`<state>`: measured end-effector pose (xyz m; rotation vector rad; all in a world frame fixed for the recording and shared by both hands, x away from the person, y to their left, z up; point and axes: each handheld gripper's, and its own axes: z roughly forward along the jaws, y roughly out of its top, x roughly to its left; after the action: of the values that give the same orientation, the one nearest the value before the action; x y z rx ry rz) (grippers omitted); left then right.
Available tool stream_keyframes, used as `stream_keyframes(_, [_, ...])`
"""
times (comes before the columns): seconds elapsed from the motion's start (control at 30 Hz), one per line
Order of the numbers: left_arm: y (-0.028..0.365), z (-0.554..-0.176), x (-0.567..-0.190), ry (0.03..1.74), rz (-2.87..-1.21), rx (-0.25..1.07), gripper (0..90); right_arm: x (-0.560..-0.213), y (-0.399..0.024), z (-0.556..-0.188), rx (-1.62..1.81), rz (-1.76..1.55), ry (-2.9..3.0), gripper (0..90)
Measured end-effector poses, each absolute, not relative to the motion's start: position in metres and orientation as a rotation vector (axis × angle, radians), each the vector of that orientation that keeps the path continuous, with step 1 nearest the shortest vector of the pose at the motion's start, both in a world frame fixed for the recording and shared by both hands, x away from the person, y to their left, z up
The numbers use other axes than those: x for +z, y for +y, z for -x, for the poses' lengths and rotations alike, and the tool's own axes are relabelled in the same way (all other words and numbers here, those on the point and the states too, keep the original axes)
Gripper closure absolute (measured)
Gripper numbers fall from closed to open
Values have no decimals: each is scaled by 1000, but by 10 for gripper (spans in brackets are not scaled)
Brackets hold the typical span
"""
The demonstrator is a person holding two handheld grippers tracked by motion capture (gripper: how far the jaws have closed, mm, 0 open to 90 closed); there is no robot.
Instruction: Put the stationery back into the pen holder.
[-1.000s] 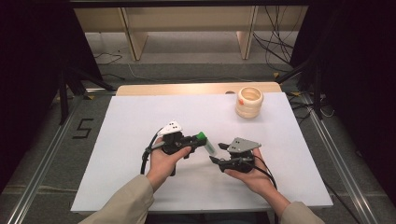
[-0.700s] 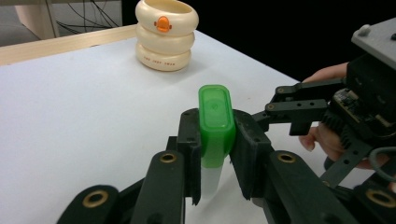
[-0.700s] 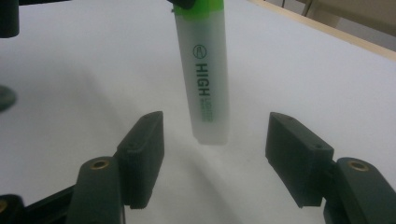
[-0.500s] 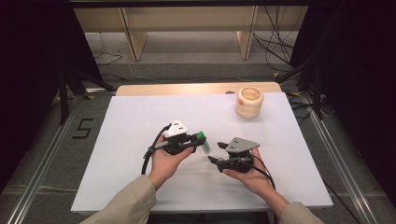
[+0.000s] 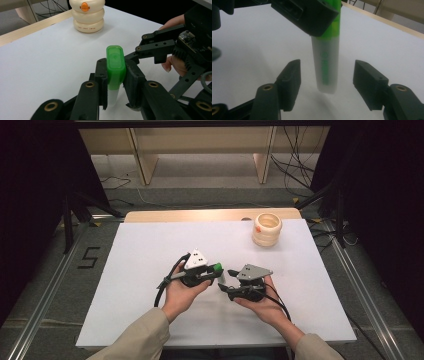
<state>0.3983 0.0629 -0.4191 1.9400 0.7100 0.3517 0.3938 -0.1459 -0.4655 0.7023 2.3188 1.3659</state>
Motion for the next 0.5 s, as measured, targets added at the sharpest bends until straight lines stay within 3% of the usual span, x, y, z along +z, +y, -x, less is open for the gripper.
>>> stream_keyframes(0.17, [61,-397,-419,692,-1948,345,741,-465,-141,-396,1373,-691,2312,480])
stream_keyframes(0.4, [62,-397,-418,692,-1934,335,740,-465,-138,-396,1388,-669,2295,650])
stream_keyframes(0.5, [62,-398,-418,689,-1922,333,739,-464,-139,-396,1399,-664,2289,657])
